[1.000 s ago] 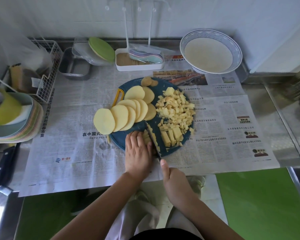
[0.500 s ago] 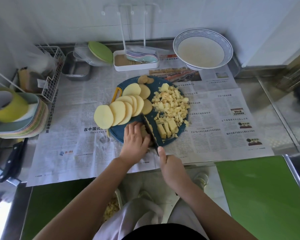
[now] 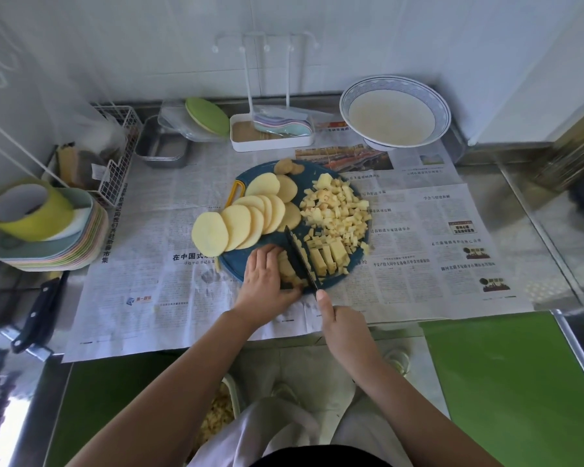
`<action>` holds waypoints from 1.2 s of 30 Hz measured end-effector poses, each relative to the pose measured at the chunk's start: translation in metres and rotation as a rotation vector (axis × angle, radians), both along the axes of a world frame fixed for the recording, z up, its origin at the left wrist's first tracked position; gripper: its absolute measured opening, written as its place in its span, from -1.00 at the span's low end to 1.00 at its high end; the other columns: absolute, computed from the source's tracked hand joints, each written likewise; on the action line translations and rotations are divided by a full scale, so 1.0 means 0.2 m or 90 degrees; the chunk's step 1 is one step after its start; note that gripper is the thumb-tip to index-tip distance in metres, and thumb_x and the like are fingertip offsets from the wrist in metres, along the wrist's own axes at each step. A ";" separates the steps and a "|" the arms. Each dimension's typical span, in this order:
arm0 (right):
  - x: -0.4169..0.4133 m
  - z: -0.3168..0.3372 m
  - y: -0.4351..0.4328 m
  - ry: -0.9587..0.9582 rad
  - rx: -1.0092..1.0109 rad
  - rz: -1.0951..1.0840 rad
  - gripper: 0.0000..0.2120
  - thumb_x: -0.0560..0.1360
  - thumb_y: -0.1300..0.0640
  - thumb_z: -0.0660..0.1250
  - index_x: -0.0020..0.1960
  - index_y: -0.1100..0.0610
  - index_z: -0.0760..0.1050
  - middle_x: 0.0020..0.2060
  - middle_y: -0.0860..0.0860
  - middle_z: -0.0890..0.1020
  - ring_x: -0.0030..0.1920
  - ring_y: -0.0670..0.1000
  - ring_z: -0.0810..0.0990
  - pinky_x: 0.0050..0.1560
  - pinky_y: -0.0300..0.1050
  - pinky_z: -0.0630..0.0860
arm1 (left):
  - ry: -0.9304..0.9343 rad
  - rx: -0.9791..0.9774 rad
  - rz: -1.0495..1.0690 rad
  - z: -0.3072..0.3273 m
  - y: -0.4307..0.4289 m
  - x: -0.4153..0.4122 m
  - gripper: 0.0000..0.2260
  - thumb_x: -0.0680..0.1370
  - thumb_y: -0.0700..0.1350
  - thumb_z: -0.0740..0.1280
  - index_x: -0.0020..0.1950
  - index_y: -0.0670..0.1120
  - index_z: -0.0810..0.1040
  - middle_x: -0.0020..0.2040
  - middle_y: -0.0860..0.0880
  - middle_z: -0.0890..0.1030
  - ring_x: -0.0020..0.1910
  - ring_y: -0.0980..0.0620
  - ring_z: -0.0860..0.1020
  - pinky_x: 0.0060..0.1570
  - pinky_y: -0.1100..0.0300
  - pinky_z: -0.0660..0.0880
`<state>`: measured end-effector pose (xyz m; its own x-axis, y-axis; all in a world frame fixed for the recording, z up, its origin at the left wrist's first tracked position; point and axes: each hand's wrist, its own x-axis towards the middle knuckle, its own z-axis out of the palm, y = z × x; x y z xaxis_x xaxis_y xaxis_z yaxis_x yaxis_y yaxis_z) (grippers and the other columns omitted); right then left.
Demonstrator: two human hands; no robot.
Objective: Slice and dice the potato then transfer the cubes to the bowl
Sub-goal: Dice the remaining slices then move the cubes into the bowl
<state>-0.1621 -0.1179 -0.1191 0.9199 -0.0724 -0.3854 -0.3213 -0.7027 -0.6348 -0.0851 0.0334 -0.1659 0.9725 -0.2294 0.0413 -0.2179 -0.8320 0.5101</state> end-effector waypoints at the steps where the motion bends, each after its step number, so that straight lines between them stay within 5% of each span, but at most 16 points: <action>1: 0.00 0.00 0.00 -0.001 -0.003 0.008 -0.42 0.65 -0.14 -0.08 -0.46 0.12 0.22 -0.51 -0.01 0.35 -0.46 -0.10 0.33 -0.45 -0.27 0.21 | 0.001 0.001 0.000 0.00 -0.01 0.00 -0.27 0.43 0.14 0.41 0.46 -0.18 0.23 0.40 -0.09 0.25 0.41 -0.04 0.15 0.45 0.12 0.05; 10: 0.00 -0.04 0.01 0.049 0.109 -0.031 -0.38 0.61 -0.25 -0.10 -0.48 0.12 0.20 -0.62 -0.05 0.30 -0.59 -0.08 0.33 -0.37 -0.05 0.38 | 0.004 -0.030 -0.011 0.01 0.00 0.00 -0.24 0.41 0.15 0.43 0.44 -0.20 0.25 0.38 -0.11 0.27 0.39 -0.05 0.17 0.45 0.10 0.08; 15: -0.01 -0.06 0.02 0.056 0.121 -0.020 -0.40 0.60 -0.27 -0.07 -0.48 0.07 0.22 -0.64 -0.07 0.31 -0.64 -0.12 0.30 -0.40 -0.11 0.34 | 0.007 -0.020 -0.009 0.01 0.01 0.00 -0.18 0.33 0.29 0.18 0.43 -0.23 0.27 0.36 -0.13 0.29 0.36 -0.05 0.17 0.43 0.11 0.07; 20: 0.00 0.00 0.01 0.046 0.042 0.033 -0.43 0.65 -0.16 -0.09 -0.44 0.09 0.24 -0.50 -0.03 0.37 -0.48 -0.11 0.35 -0.40 -0.24 0.28 | -0.004 -0.025 0.018 0.01 -0.01 0.00 -0.26 0.40 0.09 0.44 0.43 -0.26 0.27 0.36 -0.16 0.31 0.37 -0.09 0.20 0.39 0.21 -0.01; 25: -0.01 -0.02 0.02 0.001 -0.040 0.057 -0.46 0.65 -0.14 -0.09 -0.43 0.06 0.24 -0.49 -0.05 0.37 -0.46 -0.14 0.34 -0.43 -0.29 0.23 | -0.011 -0.026 0.031 0.01 -0.02 -0.01 -0.28 0.41 0.07 0.45 0.41 -0.28 0.28 0.36 -0.18 0.31 0.38 -0.11 0.21 0.40 0.18 0.01; 31: -0.01 -0.04 -0.06 0.039 0.108 -0.016 -0.36 0.59 -0.26 -0.11 -0.46 0.17 0.24 -0.66 -0.05 0.28 -0.65 -0.11 0.28 -0.48 -0.20 0.34 | -0.009 -0.029 0.018 0.00 -0.01 0.00 -0.28 0.38 0.18 0.31 0.40 -0.22 0.30 0.35 -0.12 0.32 0.36 -0.04 0.20 0.45 0.09 0.11; 36: -0.01 -0.03 -0.10 0.080 0.195 -0.050 -0.36 0.61 -0.25 -0.06 -0.38 0.21 0.32 -0.61 0.06 0.33 -0.68 -0.03 0.29 -0.60 -0.25 0.29 | 0.039 -0.079 -0.022 0.02 0.03 0.00 -0.18 0.41 0.13 0.46 0.50 -0.17 0.16 0.42 -0.06 0.20 0.42 0.02 0.11 0.48 0.12 0.07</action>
<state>-0.1638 -0.1377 -0.1246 0.8603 -0.0052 -0.5098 -0.4560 -0.4550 -0.7649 -0.0842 0.0402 -0.1614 0.9658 -0.2590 0.0118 -0.2098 -0.7539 0.6225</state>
